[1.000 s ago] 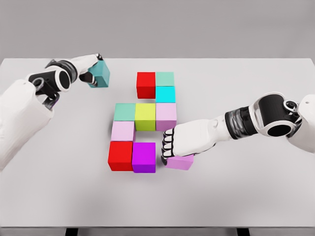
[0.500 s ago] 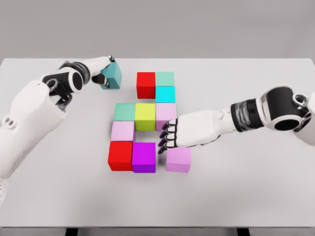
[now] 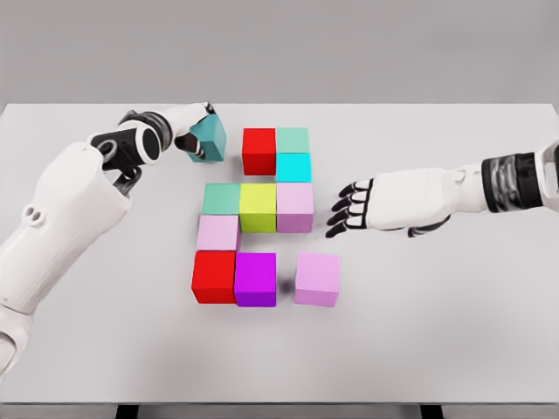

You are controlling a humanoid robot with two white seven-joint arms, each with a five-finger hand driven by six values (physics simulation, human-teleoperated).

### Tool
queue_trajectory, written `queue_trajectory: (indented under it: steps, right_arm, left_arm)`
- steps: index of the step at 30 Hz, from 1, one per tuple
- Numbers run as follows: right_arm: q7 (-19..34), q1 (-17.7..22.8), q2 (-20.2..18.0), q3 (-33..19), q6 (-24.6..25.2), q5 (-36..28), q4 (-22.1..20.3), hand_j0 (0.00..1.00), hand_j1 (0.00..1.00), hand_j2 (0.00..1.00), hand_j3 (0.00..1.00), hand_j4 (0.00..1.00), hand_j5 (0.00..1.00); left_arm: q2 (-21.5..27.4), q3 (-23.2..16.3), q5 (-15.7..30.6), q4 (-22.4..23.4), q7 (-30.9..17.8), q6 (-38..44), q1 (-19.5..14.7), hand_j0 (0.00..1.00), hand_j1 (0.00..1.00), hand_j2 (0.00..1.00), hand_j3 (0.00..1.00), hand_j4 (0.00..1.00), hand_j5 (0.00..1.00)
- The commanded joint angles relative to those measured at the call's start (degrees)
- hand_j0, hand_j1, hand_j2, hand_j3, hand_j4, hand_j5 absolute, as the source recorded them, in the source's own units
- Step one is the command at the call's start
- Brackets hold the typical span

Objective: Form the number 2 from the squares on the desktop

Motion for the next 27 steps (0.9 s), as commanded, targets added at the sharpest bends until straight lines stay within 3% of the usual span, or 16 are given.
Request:
queue_trajectory:
  steps: [1,4,16,27]
  right_arm:
    - [-0.02,0.09,-3.27,-0.16,0.14,-1.08,0.00,1.00,1.00,1.00,1.00,1.00,1.00]
    - [-0.02,0.88,-4.76,0.54,0.14,-1.17,0.00,1.00,1.00,1.00,1.00,1.00,1.00]
    - [-0.02,1.58,-4.94,9.51,0.14,1.64,0.26,1.00,1.00,1.00,1.00,1.00,1.00]
    - [-0.02,1.06,-2.66,9.16,0.14,1.82,0.17,1.00,1.00,1.00,1.00,1.00,1.00]
  left_arm:
    - [-0.40,0.02,-0.20,0.49,0.08,-0.18,0.00,0.39,0.39,0.39,0.39,0.39,0.39]
    - [-1.46,0.02,-0.37,1.72,0.08,-0.18,-0.26,0.39,0.39,0.39,0.39,0.39,0.39]
    - [-3.57,-0.07,-0.37,3.57,0.08,-0.09,-1.06,0.39,0.39,0.39,0.39,0.39,0.39]
    - [-3.74,-0.07,-0.37,3.57,0.08,-0.09,-0.97,0.40,0.40,0.40,0.40,0.40,0.40]
